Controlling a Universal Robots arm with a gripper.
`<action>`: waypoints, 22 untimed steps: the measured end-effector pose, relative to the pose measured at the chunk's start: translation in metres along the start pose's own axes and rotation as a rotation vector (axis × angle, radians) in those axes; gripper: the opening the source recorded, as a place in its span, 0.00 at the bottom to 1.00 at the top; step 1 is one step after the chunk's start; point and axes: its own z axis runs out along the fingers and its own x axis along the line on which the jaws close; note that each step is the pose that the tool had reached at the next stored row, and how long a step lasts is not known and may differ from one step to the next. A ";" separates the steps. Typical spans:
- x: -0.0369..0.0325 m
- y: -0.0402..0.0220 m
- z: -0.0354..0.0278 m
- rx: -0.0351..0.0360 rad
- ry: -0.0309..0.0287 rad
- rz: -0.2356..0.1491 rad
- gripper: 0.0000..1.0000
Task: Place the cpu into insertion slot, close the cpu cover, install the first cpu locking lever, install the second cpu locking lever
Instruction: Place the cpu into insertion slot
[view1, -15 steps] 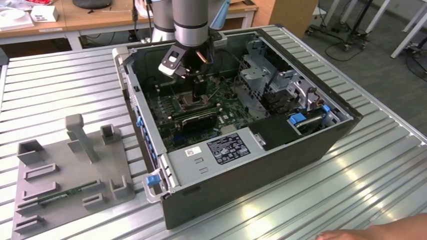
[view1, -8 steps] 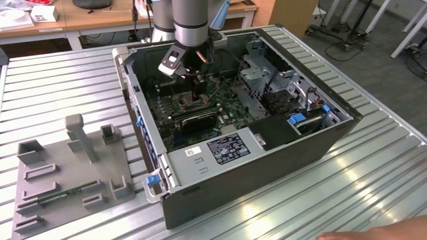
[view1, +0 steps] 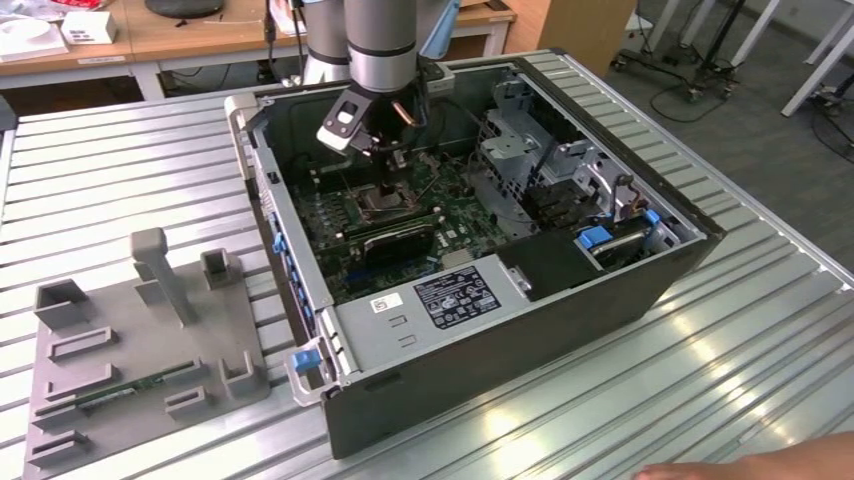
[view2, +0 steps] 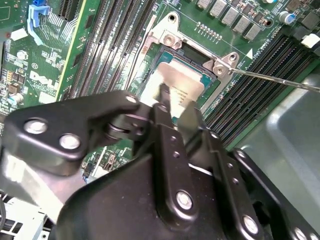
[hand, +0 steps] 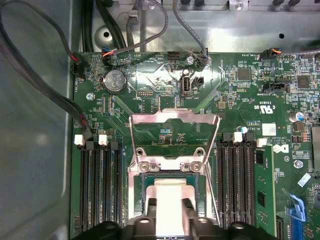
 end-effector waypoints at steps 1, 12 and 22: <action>0.0000 0.0000 -0.0001 0.0000 0.0000 0.000 0.30; 0.0000 0.0001 -0.0015 0.0000 0.0000 0.000 0.10; 0.0000 0.0001 -0.0016 0.0057 -0.0001 0.000 0.10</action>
